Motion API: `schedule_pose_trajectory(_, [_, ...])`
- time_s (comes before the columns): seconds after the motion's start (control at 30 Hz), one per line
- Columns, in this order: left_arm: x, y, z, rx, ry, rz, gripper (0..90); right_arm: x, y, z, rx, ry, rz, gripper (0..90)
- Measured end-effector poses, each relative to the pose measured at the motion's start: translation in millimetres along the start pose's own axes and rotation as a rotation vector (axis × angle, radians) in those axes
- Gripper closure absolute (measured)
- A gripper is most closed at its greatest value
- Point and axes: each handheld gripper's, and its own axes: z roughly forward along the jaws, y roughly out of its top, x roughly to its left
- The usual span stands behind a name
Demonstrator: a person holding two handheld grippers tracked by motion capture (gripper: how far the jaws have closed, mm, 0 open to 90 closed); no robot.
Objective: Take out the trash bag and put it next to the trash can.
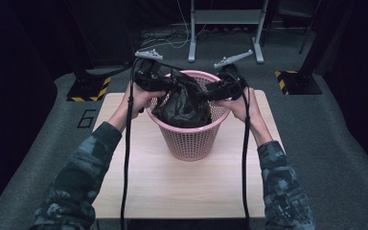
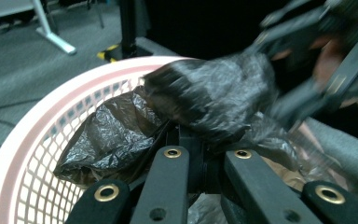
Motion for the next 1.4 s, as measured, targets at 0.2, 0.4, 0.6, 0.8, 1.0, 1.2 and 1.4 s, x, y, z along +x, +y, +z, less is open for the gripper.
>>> schedule_pose_trajectory(0.2, [-13.6,13.8,-1.5,-0.015,-0.113,0.033,89.8,12.6,2.1,24.2,0.000,-0.045,-0.065,26.3])
schedule_pose_trajectory(0.4, [-21.9,14.5,3.4,-0.008,-0.202,0.057,89.7,20.3,6.6,35.2,-0.040,-0.048,-0.096,57.1])
schedule_pose_trajectory(0.6, [-15.9,9.8,3.0,-0.005,-0.155,0.054,88.9,20.8,5.2,38.7,-0.056,-0.024,-0.063,89.9])
schedule_pose_trajectory(0.8, [-9.3,4.5,-1.1,0.015,-0.059,0.041,69.9,20.2,5.0,39.7,-0.029,-0.066,-0.021,90.0])
schedule_pose_trajectory(1.0, [-1.5,-1.2,-7.0,0.032,0.028,0.020,43.9,14.4,6.7,33.5,-0.032,-0.105,0.039,90.0])
schedule_pose_trajectory(1.2, [6.2,-3.5,-15.7,0.031,0.076,-0.011,29.3,7.1,7.0,24.3,-0.053,-0.130,0.078,90.0])
schedule_pose_trajectory(1.4, [13.4,-8.4,-15.7,0.078,0.080,-0.041,17.2,2.9,8.0,19.2,-0.072,-0.132,0.098,90.0])
